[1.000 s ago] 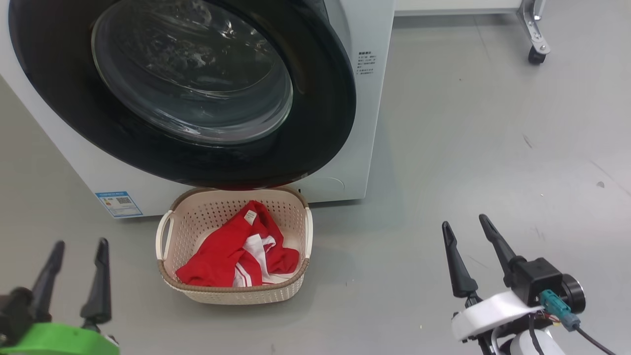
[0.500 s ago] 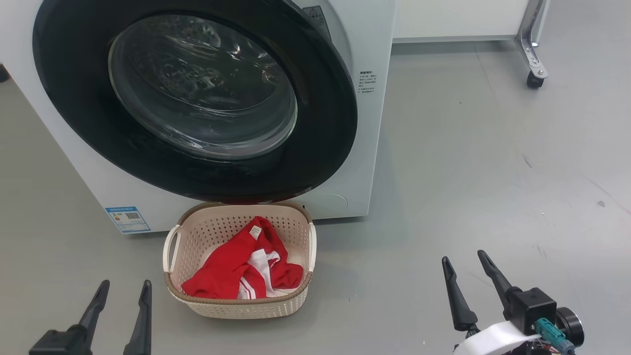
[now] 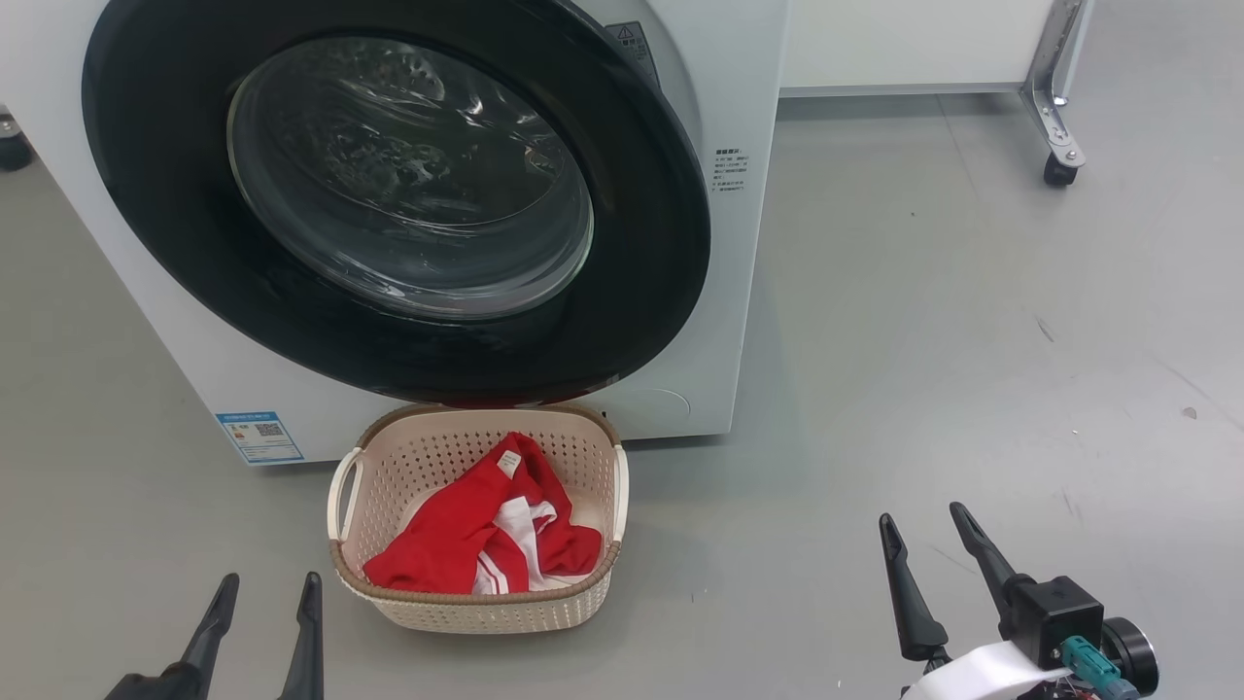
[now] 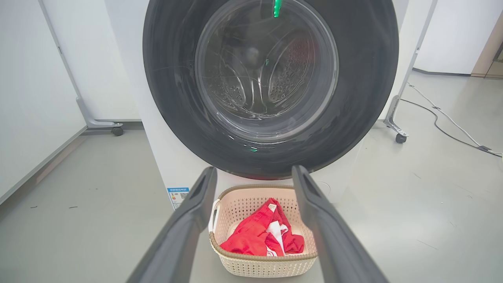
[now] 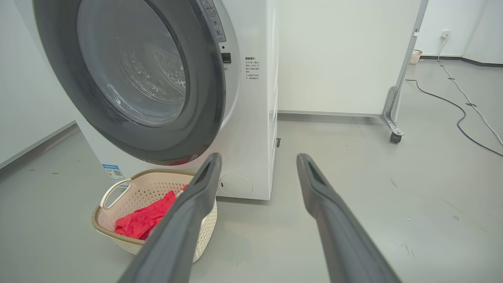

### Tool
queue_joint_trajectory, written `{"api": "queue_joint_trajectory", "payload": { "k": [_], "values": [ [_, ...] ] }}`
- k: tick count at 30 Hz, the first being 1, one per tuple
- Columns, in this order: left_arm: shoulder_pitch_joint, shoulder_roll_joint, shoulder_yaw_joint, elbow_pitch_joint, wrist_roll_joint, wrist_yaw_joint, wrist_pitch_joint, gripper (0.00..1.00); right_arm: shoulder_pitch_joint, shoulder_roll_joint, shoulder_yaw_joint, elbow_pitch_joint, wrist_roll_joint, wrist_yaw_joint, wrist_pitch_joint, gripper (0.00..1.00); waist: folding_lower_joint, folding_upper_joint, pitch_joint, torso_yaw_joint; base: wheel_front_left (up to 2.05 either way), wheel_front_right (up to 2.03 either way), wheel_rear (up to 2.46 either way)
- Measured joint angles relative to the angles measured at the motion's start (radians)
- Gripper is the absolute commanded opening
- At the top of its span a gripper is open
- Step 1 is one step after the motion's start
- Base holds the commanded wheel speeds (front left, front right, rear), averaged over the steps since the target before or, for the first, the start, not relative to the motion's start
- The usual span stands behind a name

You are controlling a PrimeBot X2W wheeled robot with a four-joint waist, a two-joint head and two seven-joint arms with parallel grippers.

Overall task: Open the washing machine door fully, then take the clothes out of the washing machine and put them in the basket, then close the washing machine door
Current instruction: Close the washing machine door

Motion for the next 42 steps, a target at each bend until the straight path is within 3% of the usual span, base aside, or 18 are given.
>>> {"api": "queue_joint_trajectory", "payload": {
  "k": [13,15,29,42],
  "values": [
    [0.005,-0.013,-0.010,-0.005,0.009,0.009,-0.012,1.00,0.005,0.002,-0.001,-0.005,0.000,0.000,0.000,1.00,0.0000,0.0000,0.002,0.003,0.00,0.00,0.00],
    [0.006,-0.014,-0.011,-0.005,0.012,0.015,-0.012,1.00,0.005,0.004,-0.002,-0.007,0.001,0.000,0.000,0.00,0.0000,0.0000,0.002,0.004,0.00,0.00,0.00],
    [0.009,-0.019,-0.042,-0.014,0.033,0.021,-0.013,1.00,0.002,-0.019,-0.016,-0.017,0.003,0.002,0.000,0.00,0.0000,0.0000,0.011,0.027,0.00,0.00,0.00],
    [-0.079,-0.019,-0.090,-0.067,0.066,-0.002,-0.014,1.00,-0.245,-0.033,0.049,-0.048,-0.053,0.068,0.035,0.00,0.0000,0.0000,0.107,0.088,0.00,0.00,0.00]
  ]
}}
